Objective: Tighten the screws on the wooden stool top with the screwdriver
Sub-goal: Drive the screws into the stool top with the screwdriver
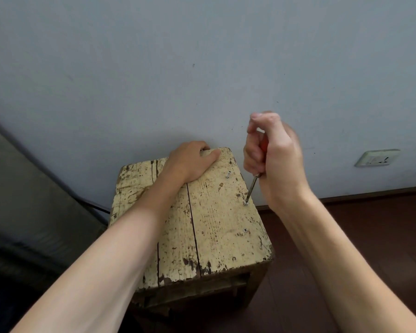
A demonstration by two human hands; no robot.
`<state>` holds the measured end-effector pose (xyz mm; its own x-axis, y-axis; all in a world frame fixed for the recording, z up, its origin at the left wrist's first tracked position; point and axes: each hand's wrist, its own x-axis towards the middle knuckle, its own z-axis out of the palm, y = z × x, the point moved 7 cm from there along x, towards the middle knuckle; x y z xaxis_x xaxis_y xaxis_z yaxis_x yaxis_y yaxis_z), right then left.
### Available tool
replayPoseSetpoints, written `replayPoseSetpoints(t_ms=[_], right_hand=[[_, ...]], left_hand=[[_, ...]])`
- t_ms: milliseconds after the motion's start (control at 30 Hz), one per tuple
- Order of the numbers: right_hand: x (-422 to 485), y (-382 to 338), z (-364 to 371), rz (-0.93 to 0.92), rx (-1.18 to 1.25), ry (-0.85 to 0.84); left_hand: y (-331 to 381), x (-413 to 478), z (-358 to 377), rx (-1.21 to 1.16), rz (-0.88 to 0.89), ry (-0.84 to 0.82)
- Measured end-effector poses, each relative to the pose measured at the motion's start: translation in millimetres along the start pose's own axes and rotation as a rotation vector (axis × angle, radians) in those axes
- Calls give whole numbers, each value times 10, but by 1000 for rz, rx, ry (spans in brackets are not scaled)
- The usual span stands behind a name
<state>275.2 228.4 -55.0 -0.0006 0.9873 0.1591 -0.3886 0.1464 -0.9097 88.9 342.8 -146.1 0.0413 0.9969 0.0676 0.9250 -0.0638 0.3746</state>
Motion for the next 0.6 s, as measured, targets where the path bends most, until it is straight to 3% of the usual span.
replayPoseSetpoints(t_ms=[133,267,400,533,600], right_hand=[[57,16,64,145,-41,-258],[25,-2,139,158,-120,-497],[44,-55,126,28,-275,-446],[29,-26,147,73,-90,-370],[43,-19,95,75,-46,-208]], left_hand=[[23,-12,-19,6,2,4],[37,-40,-12,7,18,-24],[52,-56,-37,-11,6,-12],[23,-20,-25,11,10,10],[11,-7,-7,4,10,7]])
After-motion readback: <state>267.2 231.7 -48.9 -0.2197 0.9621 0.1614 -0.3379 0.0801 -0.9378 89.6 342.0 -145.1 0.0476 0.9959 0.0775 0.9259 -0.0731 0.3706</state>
